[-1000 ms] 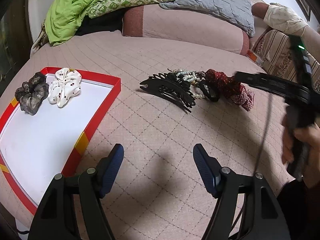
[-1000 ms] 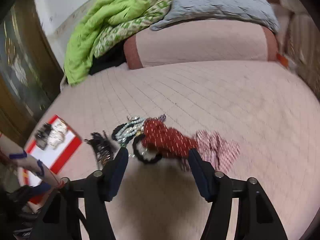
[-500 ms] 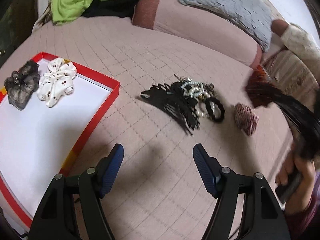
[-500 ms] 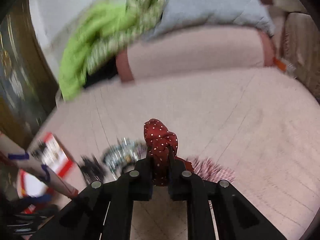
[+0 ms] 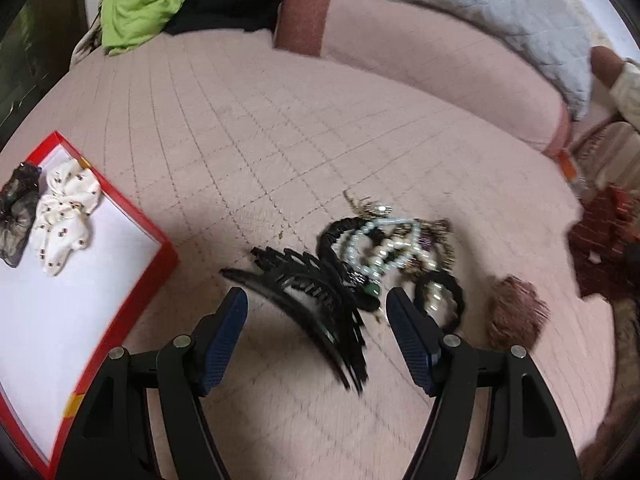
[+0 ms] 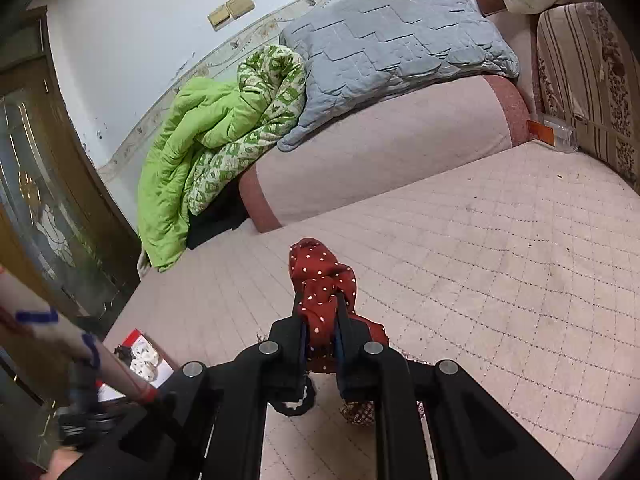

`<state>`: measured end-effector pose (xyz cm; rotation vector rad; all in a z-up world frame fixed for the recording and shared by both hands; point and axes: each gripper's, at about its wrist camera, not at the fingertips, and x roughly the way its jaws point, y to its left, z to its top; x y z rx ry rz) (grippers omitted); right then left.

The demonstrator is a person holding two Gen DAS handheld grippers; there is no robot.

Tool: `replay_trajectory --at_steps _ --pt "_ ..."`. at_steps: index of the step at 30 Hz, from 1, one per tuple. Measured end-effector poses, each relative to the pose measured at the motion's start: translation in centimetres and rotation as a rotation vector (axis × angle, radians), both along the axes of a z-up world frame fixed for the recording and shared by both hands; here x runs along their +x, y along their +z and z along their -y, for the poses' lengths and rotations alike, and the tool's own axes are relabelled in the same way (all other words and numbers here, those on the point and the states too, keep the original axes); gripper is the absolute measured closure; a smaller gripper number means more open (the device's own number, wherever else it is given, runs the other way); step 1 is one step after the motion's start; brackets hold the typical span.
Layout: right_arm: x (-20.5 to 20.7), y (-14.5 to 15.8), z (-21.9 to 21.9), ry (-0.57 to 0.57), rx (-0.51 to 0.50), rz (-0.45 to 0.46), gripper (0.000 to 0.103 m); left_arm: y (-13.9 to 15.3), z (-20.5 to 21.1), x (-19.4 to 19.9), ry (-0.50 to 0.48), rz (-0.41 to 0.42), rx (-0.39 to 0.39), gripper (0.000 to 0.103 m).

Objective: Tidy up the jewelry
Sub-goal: 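Grasp the black claw clip with the left tool while the right tool holds the red scrunchie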

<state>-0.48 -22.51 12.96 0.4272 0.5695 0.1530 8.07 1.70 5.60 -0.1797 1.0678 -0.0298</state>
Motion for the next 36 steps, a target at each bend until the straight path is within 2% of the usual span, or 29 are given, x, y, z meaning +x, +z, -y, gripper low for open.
replay_trajectory --at_steps 3,6,7,8,11,15,16,17,22,27,28,31,34,36 --pt "0.1 -0.2 0.4 0.002 0.02 -0.008 0.091 -1.3 0.5 1.2 -0.001 -0.016 0.003 0.032" --pt "0.3 -0.3 0.6 0.01 0.025 -0.011 0.091 -1.9 0.7 1.4 -0.044 0.001 0.014 0.032" --pt "0.3 -0.3 0.6 0.012 0.023 -0.011 0.091 -2.1 0.6 1.2 -0.058 0.004 0.016 0.033" --pt "0.3 -0.3 0.7 0.016 0.026 -0.01 0.091 -2.4 0.4 1.1 -0.072 0.003 0.015 0.039" --pt "0.3 -0.1 0.9 0.019 0.039 -0.006 0.091 -2.6 -0.6 0.2 -0.133 0.019 -0.006 0.045" --pt "0.1 0.0 0.8 0.032 0.05 0.001 0.091 -2.7 -0.9 -0.9 -0.175 0.036 0.004 0.047" --pt "0.0 0.1 0.8 0.035 0.053 0.003 0.091 -2.9 -0.8 -0.9 -0.182 0.038 0.034 0.047" --pt "0.0 0.2 0.7 0.036 0.052 0.005 0.091 -2.9 -0.7 -0.8 -0.181 0.042 0.056 0.047" --pt "0.0 0.1 0.5 0.042 0.045 0.001 0.091 -2.9 -0.9 0.1 -0.148 0.04 0.023 0.047" --pt "0.2 -0.1 0.4 0.044 0.044 -0.007 0.091 -3.0 -0.4 0.9 -0.153 0.052 0.038 0.047" --pt "0.3 -0.1 0.3 0.047 0.041 -0.008 0.091 -3.0 -0.5 1.0 -0.148 0.059 0.036 0.048" --pt "0.4 -0.1 0.0 0.059 0.03 -0.009 0.091 -2.9 -0.8 0.7 -0.15 0.077 0.042 0.066" --pt "0.5 -0.1 -0.2 0.067 0.028 -0.01 0.091 -2.7 -1.1 0.1 -0.162 0.087 0.005 0.068" --pt "0.6 -0.1 -0.2 0.069 0.026 -0.015 0.091 -2.4 -1.0 -0.5 -0.172 0.107 0.012 0.071"
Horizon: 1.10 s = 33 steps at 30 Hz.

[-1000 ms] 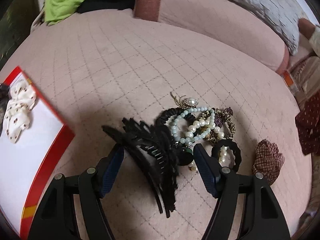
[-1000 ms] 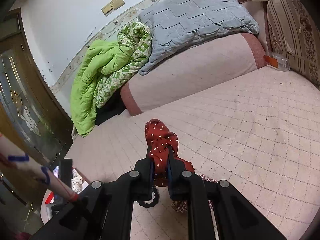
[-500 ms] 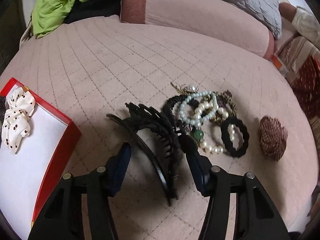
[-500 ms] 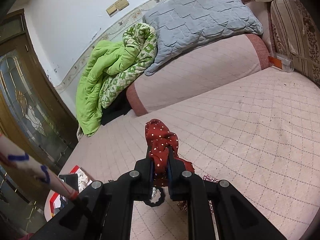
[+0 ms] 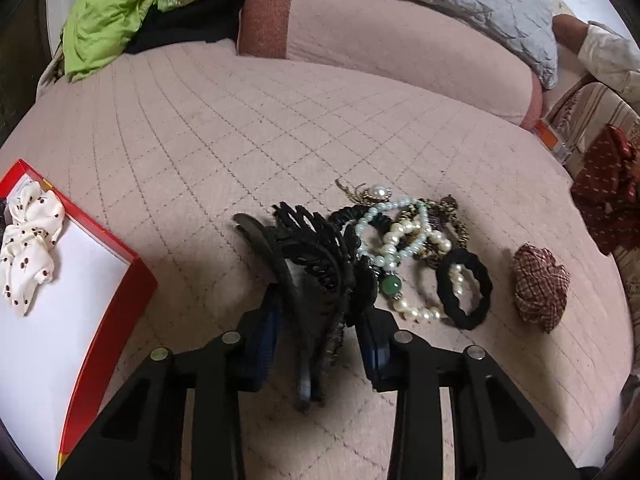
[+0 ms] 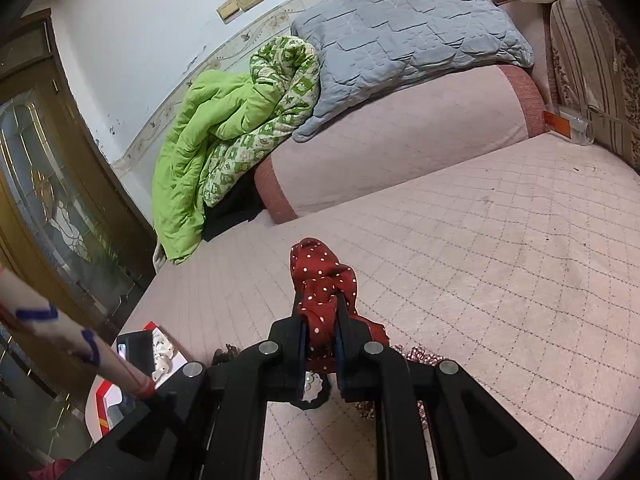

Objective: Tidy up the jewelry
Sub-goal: 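Grasp the black claw clip with the left tool while the right tool holds the red scrunchie, then carry the claw clip and red scrunchie to the tray and release them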

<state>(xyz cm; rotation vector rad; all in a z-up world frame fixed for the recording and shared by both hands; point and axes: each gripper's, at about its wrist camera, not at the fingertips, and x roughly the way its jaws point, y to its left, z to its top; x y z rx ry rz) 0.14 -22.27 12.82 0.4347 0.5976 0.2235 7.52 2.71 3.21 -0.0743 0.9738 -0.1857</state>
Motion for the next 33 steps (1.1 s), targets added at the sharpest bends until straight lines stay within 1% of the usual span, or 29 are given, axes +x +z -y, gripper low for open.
replay_trajectory --at_steps 4,13,22,25,29,33 --pt "0.1 -0.1 -0.2 0.007 -0.005 -0.004 0.091 1.1 0.5 -1.6 -0.037 0.03 -0.013 0.072" --pt "-0.1 -0.1 -1.4 0.035 -0.03 -0.006 0.091 4.1 1.6 -5.3 -0.101 0.11 -0.012 0.072" --pt "-1.0 -0.4 -2.9 0.067 -0.051 -0.011 0.091 6.3 0.9 -8.6 -0.1 0.148 -0.018 0.072" --pt "-1.5 -0.5 -3.7 0.087 -0.065 -0.011 0.091 6.9 0.5 -9.6 -0.096 0.155 -0.032 0.072" --pt "-2.6 -1.1 -4.9 0.121 -0.067 -0.028 0.091 7.8 -0.5 -10.7 -0.085 0.168 -0.042 0.072" --pt "-3.8 -1.1 -6.2 0.152 -0.084 -0.025 0.091 8.3 -1.6 -11.7 -0.073 0.177 -0.054 0.072"
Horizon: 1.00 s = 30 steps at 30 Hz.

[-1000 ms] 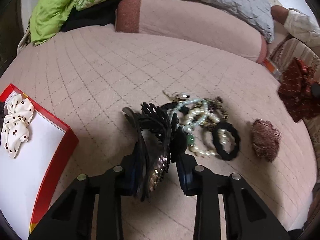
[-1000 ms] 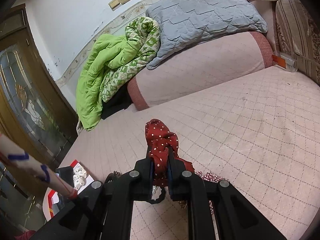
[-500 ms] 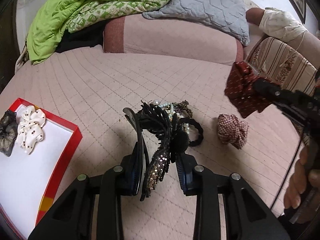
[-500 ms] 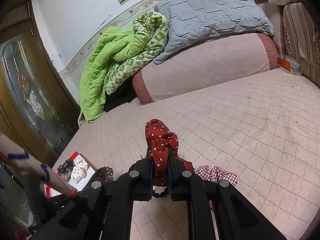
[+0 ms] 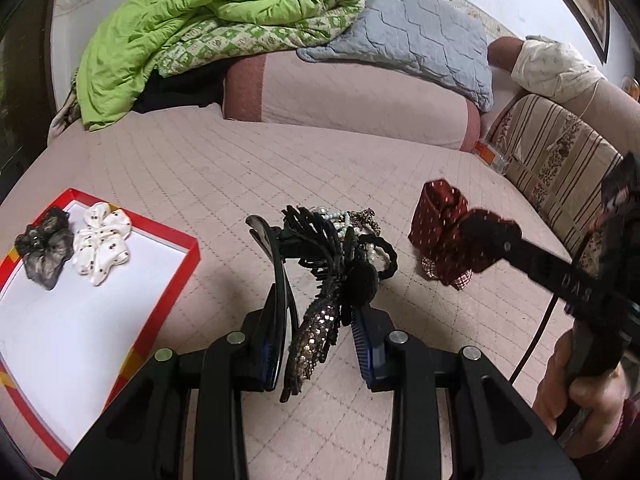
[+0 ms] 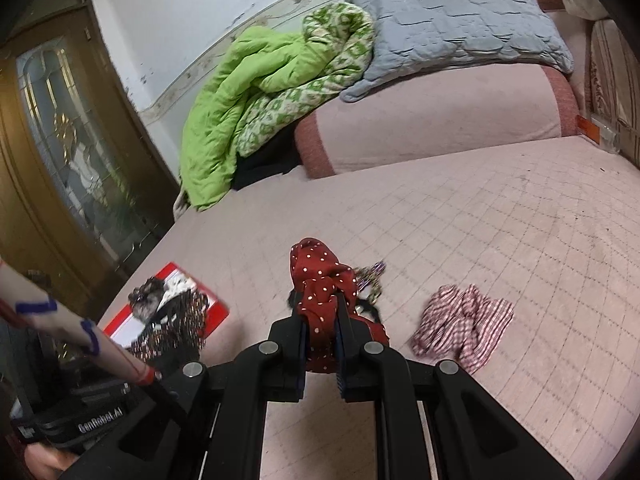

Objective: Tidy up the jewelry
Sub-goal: 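Carry the claw clip and red scrunchie to the tray and release them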

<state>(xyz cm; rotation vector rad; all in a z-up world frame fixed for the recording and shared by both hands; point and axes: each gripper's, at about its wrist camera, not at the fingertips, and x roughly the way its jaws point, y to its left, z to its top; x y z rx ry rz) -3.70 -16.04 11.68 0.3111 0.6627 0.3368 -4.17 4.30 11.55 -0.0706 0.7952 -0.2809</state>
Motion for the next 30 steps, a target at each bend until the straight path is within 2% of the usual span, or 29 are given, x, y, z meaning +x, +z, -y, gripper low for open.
replay_trajectory --at_steps 12,20,30 --pt "-2.4 -0.3 -2.5 0.06 0.008 -0.008 0.091 0.9 -4.8 -2.4 0.076 0.013 -0.022 0.072" --pt "-3.2 -0.1 -5.1 0.119 0.029 -0.02 0.091 1.2 -9.4 -3.6 0.152 0.018 -0.034 0.072" --pt "-3.1 0.6 -10.2 0.249 0.076 -0.042 0.091 1.3 -16.5 -4.3 0.28 0.021 -0.043 0.072"
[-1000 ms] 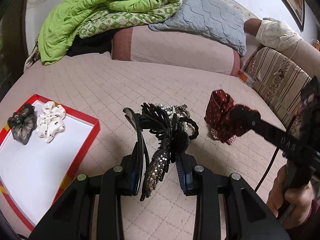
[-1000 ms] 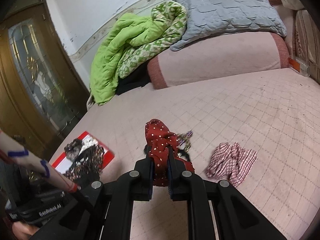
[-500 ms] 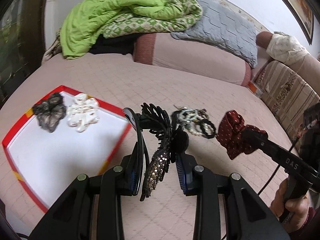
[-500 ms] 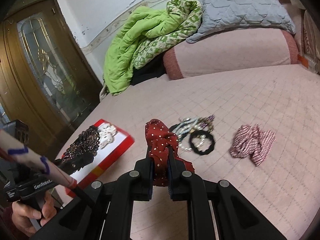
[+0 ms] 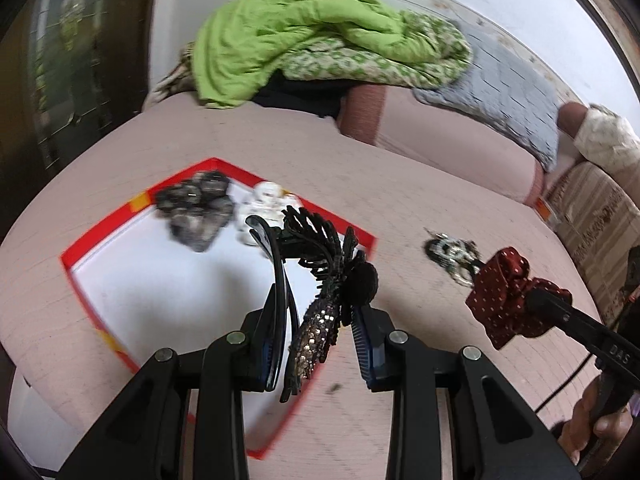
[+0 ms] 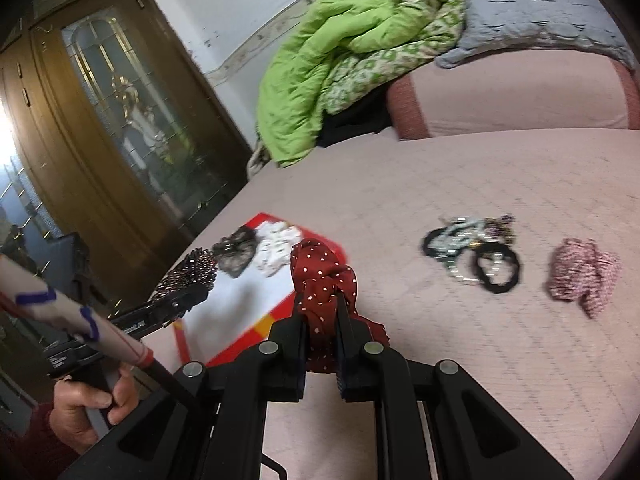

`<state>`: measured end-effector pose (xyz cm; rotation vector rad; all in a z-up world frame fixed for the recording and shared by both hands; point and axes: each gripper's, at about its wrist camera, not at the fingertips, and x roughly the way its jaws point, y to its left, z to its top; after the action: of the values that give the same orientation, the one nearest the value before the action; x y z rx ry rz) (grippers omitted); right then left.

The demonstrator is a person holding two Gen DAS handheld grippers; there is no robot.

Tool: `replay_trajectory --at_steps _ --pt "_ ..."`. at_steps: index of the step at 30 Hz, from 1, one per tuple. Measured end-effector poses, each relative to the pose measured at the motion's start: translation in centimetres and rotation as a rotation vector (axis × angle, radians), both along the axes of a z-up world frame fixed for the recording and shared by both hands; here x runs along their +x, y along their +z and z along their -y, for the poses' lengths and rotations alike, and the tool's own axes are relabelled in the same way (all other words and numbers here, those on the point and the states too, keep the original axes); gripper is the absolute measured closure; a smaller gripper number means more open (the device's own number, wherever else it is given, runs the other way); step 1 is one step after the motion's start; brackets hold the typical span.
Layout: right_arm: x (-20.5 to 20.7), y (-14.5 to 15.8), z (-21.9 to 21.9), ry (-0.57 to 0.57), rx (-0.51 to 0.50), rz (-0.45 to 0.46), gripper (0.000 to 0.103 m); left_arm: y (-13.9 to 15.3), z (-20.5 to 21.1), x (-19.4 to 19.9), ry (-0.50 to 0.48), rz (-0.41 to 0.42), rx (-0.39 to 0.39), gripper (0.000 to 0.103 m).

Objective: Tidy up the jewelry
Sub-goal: 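Carry the claw clip and red scrunchie to the tray and release them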

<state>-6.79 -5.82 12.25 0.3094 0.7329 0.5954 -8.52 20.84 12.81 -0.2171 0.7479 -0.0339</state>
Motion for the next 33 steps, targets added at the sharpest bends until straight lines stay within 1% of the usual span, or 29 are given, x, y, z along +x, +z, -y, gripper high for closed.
replay_trajectory --at_steps 4,8,11,14,17,19,22,26,33 --pt "0.5 0.4 -2.5 0.047 0.003 -0.003 0.091 -0.2 -3.2 0.2 0.065 0.009 -0.004 0.072" --pt "1.4 0.6 -5.0 0.09 0.008 -0.011 0.091 -0.5 -5.7 0.8 0.133 0.016 0.024 0.072" --pt "2.0 0.7 -7.2 0.126 0.001 -0.018 0.091 -1.5 -7.8 1.6 0.202 0.019 0.03 0.072" --pt "2.8 0.5 -9.8 0.165 -0.007 -0.031 0.091 -2.7 -9.1 2.5 0.238 0.014 0.045 0.072" --pt "3.9 0.1 -12.5 0.202 -0.023 -0.042 0.091 -3.8 -10.1 3.3 0.241 -0.002 0.005 0.072" --pt "4.8 -0.4 -14.1 0.216 -0.024 -0.06 0.091 -4.5 -10.5 4.0 0.244 -0.017 0.006 0.072" --pt "6.4 -1.1 -15.9 0.222 -0.014 -0.089 0.09 -5.2 -11.7 4.9 0.255 -0.033 -0.022 0.072" --pt "7.9 -1.7 -17.8 0.224 -0.009 -0.106 0.09 -6.2 -13.2 5.6 0.277 -0.056 -0.034 0.072" --pt "9.9 -3.2 -20.7 0.223 -0.041 -0.124 0.089 -6.9 -15.1 6.7 0.285 -0.075 -0.097 0.072"
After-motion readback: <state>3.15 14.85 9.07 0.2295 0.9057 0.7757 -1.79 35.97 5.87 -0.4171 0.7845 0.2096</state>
